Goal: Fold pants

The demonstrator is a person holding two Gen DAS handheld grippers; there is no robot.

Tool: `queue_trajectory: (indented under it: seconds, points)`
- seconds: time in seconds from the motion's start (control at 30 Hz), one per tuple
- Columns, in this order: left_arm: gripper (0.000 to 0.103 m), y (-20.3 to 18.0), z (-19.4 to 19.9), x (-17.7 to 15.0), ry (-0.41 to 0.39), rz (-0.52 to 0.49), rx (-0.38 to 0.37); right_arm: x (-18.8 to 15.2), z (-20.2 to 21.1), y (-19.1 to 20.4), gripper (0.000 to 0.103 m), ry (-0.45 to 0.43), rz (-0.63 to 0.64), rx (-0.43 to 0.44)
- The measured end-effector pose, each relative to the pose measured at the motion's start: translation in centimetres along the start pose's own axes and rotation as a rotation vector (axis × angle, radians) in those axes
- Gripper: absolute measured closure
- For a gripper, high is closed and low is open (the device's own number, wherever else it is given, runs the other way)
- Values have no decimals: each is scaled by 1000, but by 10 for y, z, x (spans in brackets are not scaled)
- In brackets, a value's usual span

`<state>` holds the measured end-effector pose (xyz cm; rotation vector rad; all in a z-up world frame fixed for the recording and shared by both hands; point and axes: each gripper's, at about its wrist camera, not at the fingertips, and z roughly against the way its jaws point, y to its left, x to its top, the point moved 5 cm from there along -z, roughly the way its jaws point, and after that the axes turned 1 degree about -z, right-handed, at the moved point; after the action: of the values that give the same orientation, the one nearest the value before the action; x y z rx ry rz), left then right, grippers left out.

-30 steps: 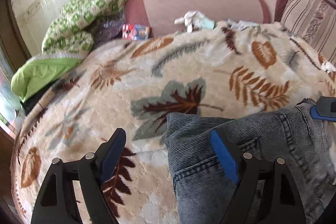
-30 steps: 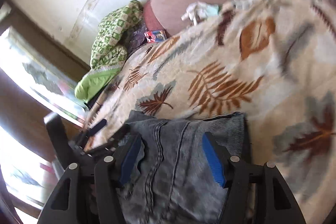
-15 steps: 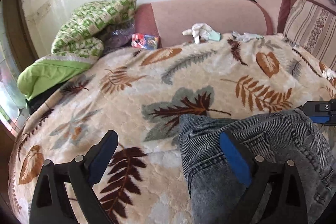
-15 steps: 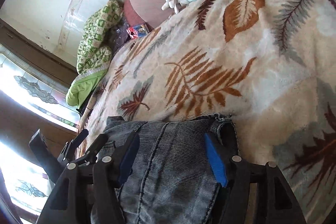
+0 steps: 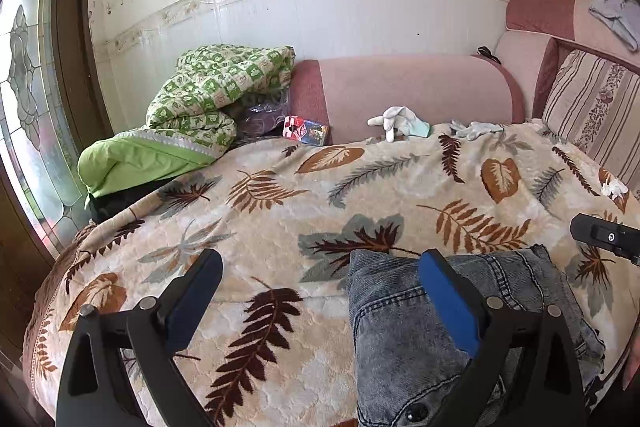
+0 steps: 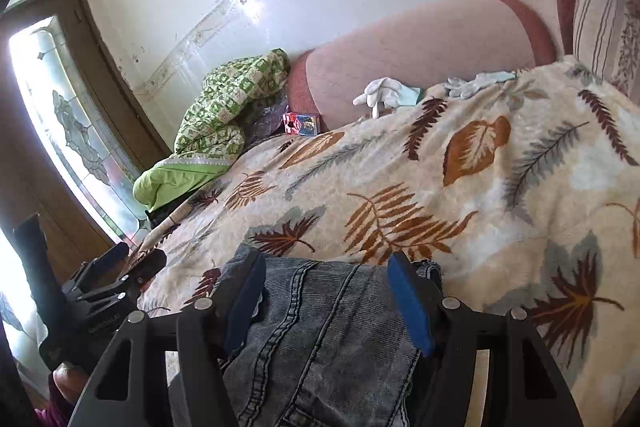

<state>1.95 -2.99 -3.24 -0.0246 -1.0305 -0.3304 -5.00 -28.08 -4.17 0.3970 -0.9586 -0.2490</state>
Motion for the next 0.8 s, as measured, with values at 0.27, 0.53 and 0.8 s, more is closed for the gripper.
queue_trajectory:
  seconds: [0.27, 0.53, 0.8]
  points:
    - [4, 8, 9, -9, -4, 20, 26, -3, 15, 2, 36, -28, 4, -16]
    - [4, 10, -5, -16, 33, 14, 45, -7, 7, 4, 34, -1, 27, -27]
    - [4, 11, -16, -23, 66, -3, 70, -11, -4, -1, 34, 39, -1, -25]
